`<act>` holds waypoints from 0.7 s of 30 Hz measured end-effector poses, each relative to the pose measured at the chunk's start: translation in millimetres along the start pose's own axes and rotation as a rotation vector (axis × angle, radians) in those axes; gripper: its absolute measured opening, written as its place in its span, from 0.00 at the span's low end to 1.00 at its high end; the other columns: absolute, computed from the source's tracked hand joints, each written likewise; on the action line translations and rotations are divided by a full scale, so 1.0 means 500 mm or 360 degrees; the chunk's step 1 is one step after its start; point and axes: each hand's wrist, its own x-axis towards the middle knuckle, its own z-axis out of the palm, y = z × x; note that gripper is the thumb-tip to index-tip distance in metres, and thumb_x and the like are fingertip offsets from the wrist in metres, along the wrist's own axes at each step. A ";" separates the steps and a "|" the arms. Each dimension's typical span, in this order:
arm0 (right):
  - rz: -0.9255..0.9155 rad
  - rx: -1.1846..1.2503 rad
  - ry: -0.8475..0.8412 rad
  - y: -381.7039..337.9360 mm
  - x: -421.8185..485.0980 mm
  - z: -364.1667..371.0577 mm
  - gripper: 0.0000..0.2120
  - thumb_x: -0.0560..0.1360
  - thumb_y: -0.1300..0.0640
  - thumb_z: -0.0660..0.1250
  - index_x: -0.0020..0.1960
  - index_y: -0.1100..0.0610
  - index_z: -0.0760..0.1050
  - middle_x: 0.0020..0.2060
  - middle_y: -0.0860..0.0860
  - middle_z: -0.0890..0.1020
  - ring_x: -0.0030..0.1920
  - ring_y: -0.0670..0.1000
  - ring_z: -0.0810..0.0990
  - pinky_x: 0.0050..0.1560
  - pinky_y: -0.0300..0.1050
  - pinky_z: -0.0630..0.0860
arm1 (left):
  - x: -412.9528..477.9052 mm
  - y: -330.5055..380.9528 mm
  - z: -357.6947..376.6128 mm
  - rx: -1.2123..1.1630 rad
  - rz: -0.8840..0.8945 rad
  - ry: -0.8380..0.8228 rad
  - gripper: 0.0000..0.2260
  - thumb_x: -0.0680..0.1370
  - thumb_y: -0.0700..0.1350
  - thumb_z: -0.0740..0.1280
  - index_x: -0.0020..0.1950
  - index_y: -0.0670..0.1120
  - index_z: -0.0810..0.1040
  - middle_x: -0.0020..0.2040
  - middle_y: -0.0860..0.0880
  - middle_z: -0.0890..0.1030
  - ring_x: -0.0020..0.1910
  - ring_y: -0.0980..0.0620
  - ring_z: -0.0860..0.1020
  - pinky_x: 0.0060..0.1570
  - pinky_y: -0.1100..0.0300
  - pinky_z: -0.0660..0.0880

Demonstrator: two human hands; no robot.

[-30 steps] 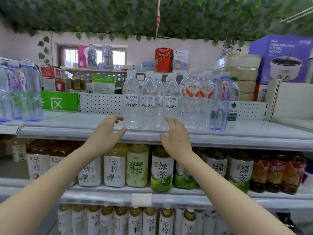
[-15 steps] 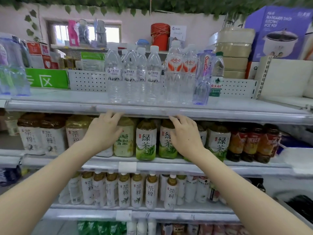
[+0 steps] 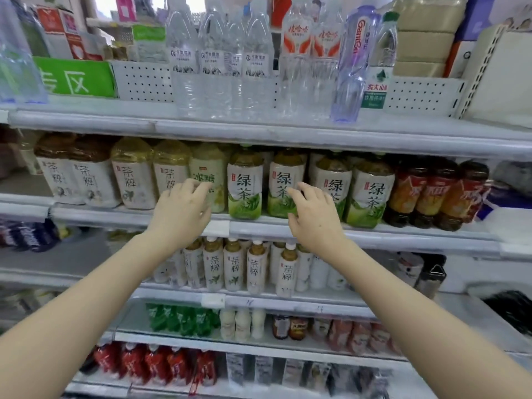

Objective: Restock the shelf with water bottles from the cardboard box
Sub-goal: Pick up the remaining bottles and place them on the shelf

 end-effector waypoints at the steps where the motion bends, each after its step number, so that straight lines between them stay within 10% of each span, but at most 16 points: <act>1: 0.0005 0.0008 -0.0019 0.001 -0.009 0.009 0.24 0.74 0.60 0.63 0.70 0.56 0.67 0.68 0.57 0.70 0.68 0.58 0.67 0.67 0.56 0.63 | -0.012 0.003 0.011 -0.0020 -0.0014 -0.0026 0.22 0.77 0.48 0.61 0.70 0.46 0.66 0.61 0.44 0.73 0.57 0.41 0.72 0.54 0.48 0.70; 21: 0.0263 0.0039 -0.0624 -0.084 -0.312 0.155 0.25 0.76 0.61 0.60 0.72 0.56 0.62 0.71 0.57 0.65 0.70 0.59 0.64 0.68 0.54 0.60 | -0.283 -0.074 0.183 -0.0071 0.0001 -0.0396 0.19 0.77 0.45 0.64 0.67 0.44 0.69 0.58 0.41 0.74 0.54 0.39 0.74 0.50 0.47 0.70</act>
